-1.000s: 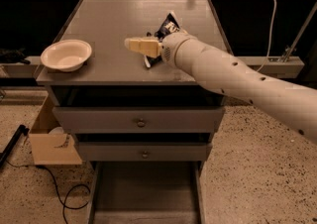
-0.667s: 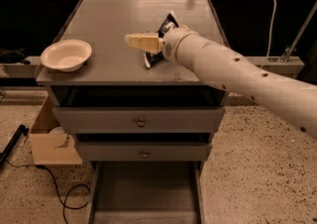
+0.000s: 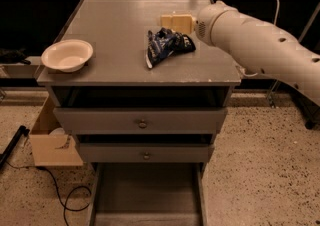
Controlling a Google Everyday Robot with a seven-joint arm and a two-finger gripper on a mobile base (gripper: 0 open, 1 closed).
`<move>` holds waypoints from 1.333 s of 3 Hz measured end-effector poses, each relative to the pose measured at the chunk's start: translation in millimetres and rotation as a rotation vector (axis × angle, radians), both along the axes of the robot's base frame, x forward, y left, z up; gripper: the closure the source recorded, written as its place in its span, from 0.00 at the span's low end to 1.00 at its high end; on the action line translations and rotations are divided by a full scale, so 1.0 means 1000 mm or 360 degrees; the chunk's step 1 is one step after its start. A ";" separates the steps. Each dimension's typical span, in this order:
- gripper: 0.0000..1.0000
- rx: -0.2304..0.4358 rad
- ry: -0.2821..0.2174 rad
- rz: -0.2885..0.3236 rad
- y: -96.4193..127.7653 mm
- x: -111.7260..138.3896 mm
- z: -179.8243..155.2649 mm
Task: Pick blue chip bag from bottom drawer and place on counter
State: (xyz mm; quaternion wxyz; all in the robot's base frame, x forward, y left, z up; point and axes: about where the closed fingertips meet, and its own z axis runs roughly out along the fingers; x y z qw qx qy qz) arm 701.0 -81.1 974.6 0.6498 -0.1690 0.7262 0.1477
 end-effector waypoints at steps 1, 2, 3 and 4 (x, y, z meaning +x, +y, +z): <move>0.00 -0.0046 -0.0044 -0.0088 -0.034 -0.026 0.020; 0.00 -0.0060 -0.0109 -0.0192 -0.070 -0.068 0.044; 0.00 -0.0047 -0.0139 -0.0249 -0.091 -0.094 0.055; 0.00 0.0058 -0.0199 -0.0305 -0.113 -0.166 0.064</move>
Offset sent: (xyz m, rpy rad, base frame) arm -0.1123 -0.1178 0.0574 -0.0477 -0.1036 -0.1732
